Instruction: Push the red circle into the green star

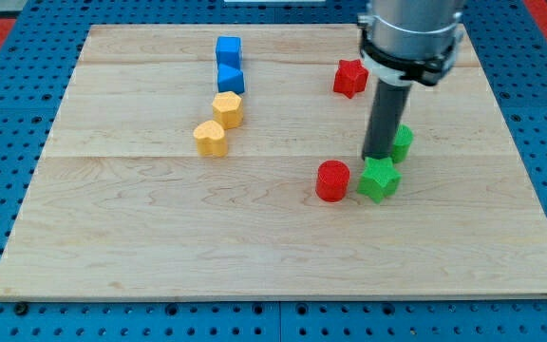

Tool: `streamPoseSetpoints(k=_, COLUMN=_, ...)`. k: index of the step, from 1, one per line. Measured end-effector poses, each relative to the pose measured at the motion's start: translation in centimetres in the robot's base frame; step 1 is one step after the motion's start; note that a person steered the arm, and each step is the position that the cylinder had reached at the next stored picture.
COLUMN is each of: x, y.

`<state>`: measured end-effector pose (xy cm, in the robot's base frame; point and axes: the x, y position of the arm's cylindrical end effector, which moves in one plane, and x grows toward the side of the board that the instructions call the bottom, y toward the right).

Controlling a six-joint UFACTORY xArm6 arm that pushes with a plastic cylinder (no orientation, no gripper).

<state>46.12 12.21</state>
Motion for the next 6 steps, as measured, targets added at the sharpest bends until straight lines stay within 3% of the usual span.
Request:
streamPoseSetpoints(k=1, x=2.8, y=-0.4)
streamPoseSetpoints(k=2, x=-0.2, y=-2.5)
streamPoseSetpoints(k=3, x=1.0, y=-5.7)
streamPoseSetpoints(k=5, x=-2.0, y=-13.4)
streamPoseSetpoints(k=6, x=1.7, y=-13.7)
